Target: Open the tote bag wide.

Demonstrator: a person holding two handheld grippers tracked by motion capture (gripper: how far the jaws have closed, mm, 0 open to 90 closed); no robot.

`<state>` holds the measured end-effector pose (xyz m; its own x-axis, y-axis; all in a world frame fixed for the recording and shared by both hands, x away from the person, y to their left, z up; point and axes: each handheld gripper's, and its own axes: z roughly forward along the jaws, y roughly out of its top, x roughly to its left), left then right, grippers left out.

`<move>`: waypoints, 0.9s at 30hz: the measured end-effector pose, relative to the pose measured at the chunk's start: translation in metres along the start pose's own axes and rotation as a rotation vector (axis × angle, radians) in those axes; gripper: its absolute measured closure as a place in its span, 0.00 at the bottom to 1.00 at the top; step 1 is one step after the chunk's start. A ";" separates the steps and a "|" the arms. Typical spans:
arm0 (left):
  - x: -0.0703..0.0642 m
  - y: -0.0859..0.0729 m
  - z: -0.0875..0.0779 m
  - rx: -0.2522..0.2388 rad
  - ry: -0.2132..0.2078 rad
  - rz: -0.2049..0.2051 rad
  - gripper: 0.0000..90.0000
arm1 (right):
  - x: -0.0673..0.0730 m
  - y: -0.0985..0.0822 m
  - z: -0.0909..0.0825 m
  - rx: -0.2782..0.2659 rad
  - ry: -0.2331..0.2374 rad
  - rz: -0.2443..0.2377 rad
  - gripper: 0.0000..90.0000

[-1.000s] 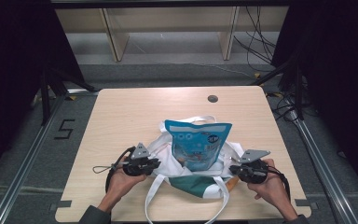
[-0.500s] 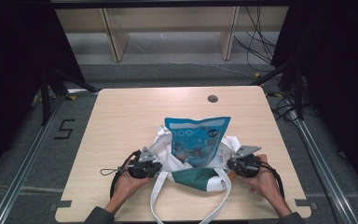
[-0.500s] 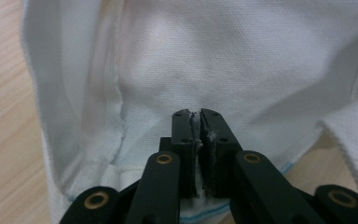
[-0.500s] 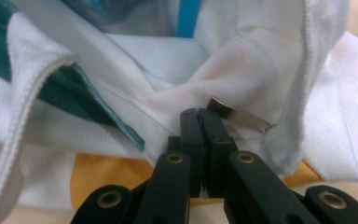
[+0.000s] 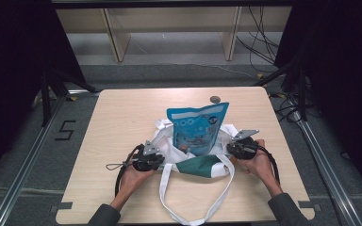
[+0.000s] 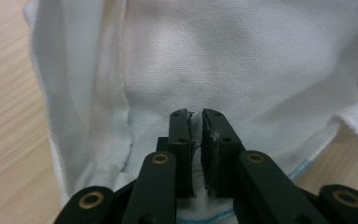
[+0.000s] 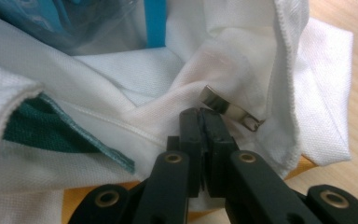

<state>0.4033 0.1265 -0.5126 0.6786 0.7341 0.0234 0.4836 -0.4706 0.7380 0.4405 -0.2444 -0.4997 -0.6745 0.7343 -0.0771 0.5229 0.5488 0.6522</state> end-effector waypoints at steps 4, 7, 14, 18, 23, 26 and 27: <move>0.000 0.008 -0.012 -0.047 0.009 -0.005 0.84 | -0.001 0.004 -0.012 -0.004 -0.005 -0.016 0.89; 0.009 0.031 -0.033 -0.124 0.042 0.018 0.85 | 0.002 0.012 -0.033 -0.112 0.020 0.011 0.90; 0.028 0.055 -0.023 -0.169 0.036 -0.047 0.90 | 0.032 0.027 -0.049 -0.189 0.161 -0.058 0.96; 0.038 0.068 -0.006 -0.142 0.025 -0.061 0.93 | 0.047 0.031 -0.041 -0.127 0.215 -0.077 1.00; 0.066 0.079 0.017 -0.012 0.053 -0.074 0.96 | 0.064 0.019 -0.047 -0.058 0.241 -0.158 1.00; 0.071 0.080 0.026 0.013 0.062 -0.100 0.97 | 0.070 0.012 -0.045 -0.026 0.246 -0.170 1.00; 0.074 0.075 0.040 0.034 0.041 -0.156 0.97 | 0.075 0.006 -0.042 -0.001 0.255 -0.157 1.00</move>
<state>0.5118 0.1263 -0.4824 0.5715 0.8183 -0.0616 0.6000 -0.3654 0.7116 0.3714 -0.2024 -0.4699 -0.8561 0.5165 0.0151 0.4018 0.6471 0.6479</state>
